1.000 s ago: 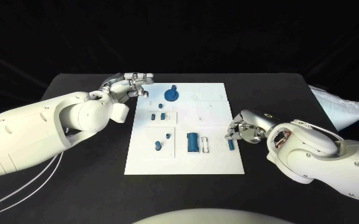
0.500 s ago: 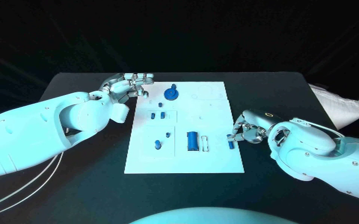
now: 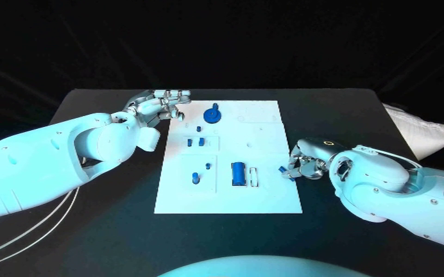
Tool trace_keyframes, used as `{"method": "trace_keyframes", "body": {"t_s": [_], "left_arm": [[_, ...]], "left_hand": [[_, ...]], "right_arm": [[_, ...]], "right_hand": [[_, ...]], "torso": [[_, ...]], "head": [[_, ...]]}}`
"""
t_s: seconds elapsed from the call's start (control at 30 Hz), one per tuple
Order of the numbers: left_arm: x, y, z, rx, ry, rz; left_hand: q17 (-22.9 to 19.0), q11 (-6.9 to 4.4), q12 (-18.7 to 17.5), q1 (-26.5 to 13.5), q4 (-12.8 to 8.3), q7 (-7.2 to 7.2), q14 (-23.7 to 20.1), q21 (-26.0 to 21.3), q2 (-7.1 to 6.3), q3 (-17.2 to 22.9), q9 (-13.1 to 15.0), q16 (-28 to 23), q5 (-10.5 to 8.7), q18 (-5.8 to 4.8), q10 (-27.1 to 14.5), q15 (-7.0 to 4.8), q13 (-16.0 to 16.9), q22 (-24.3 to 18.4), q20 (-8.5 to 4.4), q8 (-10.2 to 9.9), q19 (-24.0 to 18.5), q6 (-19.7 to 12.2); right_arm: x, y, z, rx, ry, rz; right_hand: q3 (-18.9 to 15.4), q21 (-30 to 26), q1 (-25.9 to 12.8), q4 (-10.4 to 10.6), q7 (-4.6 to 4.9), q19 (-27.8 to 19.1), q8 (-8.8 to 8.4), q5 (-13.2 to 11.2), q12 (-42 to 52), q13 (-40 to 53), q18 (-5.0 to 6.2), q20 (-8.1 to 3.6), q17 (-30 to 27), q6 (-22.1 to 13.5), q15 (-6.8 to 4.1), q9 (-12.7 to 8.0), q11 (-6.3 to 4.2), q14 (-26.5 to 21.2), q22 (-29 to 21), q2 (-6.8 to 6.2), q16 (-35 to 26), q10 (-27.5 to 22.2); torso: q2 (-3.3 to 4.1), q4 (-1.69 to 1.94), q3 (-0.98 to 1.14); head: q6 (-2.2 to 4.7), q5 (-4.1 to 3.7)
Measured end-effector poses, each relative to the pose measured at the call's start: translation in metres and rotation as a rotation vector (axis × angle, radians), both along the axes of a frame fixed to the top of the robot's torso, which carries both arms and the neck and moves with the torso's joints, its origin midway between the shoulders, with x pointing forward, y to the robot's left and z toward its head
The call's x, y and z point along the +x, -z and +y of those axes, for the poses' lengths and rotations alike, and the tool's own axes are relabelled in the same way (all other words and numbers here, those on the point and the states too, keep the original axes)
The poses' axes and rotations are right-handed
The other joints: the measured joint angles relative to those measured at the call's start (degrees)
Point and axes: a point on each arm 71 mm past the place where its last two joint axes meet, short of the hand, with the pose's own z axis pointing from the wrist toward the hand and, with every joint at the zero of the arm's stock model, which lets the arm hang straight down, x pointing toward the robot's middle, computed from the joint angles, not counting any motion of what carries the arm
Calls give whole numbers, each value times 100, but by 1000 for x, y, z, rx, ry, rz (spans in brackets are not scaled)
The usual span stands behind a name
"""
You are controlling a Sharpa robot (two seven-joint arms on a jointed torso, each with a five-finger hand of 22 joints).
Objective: Assemble the parts on the task board
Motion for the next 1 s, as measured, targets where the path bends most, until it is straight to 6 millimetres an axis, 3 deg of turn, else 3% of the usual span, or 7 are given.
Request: {"method": "trace_keyframes", "body": {"t_s": [0.13, 0.27, 0.33, 0.7, 1.0], "left_arm": [[0, 0, 0, 0, 0, 0], [0, 0, 0, 0, 0, 0], [0, 0, 0, 0, 0, 0], [0, 0, 0, 0, 0, 0], [0, 0, -1, -1, 2, 1]], "left_hand": [[0, 0, 0, 0, -2, 0, 0, 0, 0, 2, 0, 0, 0, 0, 0, 0, 0, 0, 0, 0, 0, 0], [0, 0, 0, 0, -2, 0, 0, 0, 0, 2, 0, 0, 0, 0, 0, 0, -1, 0, 0, 0, 0, 0], [0, 0, 0, 0, -2, 0, 0, 0, 0, 2, 0, 0, 0, 0, 0, 0, -1, 0, 0, 0, 0, 0], [1, 0, 0, 0, -2, 0, 0, 0, 0, 2, 0, 0, 0, 0, 0, 0, -1, 1, 0, 0, 0, 0], [1, 0, 0, 0, -2, 0, 0, 0, 0, 2, 0, 0, 0, 0, 0, 0, -2, 1, 0, 0, 0, 0]], "right_arm": [[0, 1, 6, 1, -14, 1], [-1, 2, 13, 0, -34, -2], [-1, 2, 15, -4, -43, -4], [-1, 1, 24, -79, -111, -24], [0, -1, 32, -159, -171, -35]], "right_hand": [[120, 0, 275, -119, 7, 23, 4, -78, 0, 11, 0, -22, 0, 10, 0, 23, 0, 0, 14, 119, 0, 0], [359, 0, 747, -358, -2, 23, -41, -650, 0, 6, 0, -23, -1, 19, 0, 31, 4, 0, 14, 227, -1, 3], [428, 0, 838, -426, -2, 23, -49, -782, 0, 6, 0, -22, -1, 19, 0, 31, 4, 0, 14, 223, 12, 3], [628, 0, 1047, -627, -21, 22, -81, -891, -91, -47, 0, -22, -2, 38, 0, 39, -15, 0, 19, 238, 20, -19], [721, 0, 1142, -673, -18, 22, -129, -994, -333, -205, 0, -22, -2, 35, 1, 35, -1, 0, -49, 216, -49, -106]], "torso": [[0, 0, -1], [-2, 0, -2], [-2, 2, -2], [-2, 4, -4], [-11, 1, -6]], "head": [[-3, 3], [-5, 6], [-7, 7], [-25, 10], [-30, 19]]}}
